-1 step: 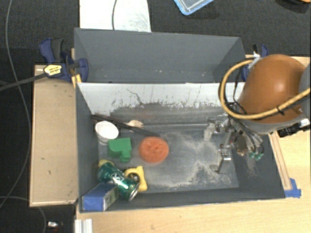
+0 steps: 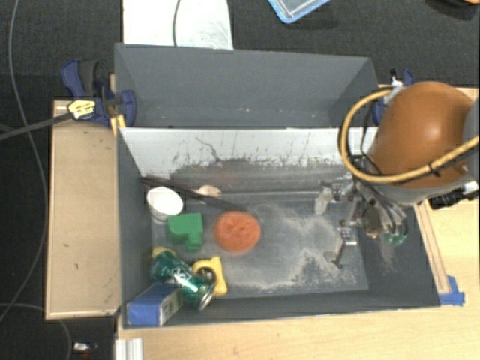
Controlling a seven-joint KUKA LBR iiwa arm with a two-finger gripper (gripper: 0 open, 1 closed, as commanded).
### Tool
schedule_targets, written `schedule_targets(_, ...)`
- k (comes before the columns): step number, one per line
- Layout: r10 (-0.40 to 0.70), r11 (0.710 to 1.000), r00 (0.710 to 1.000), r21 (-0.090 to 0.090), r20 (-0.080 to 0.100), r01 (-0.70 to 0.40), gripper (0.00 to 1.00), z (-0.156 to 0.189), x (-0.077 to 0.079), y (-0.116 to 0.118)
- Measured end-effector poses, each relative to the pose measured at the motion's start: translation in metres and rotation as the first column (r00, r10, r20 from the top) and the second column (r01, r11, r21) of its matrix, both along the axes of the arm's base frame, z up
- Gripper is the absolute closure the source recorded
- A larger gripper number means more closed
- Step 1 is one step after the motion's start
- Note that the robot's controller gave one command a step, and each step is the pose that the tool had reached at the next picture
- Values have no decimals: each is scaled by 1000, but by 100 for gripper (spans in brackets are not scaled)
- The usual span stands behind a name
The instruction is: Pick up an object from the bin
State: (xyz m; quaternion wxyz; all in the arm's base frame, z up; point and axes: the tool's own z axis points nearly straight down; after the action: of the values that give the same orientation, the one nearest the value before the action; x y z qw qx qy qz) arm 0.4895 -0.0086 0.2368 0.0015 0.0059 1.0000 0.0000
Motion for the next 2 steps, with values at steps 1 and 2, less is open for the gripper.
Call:
schedule_targets(1,-24,1000,1000,1,3,24,0,-39,31,93)
schedule_targets(2,-92,996,996,-1,9,92,0,-77,100,109)
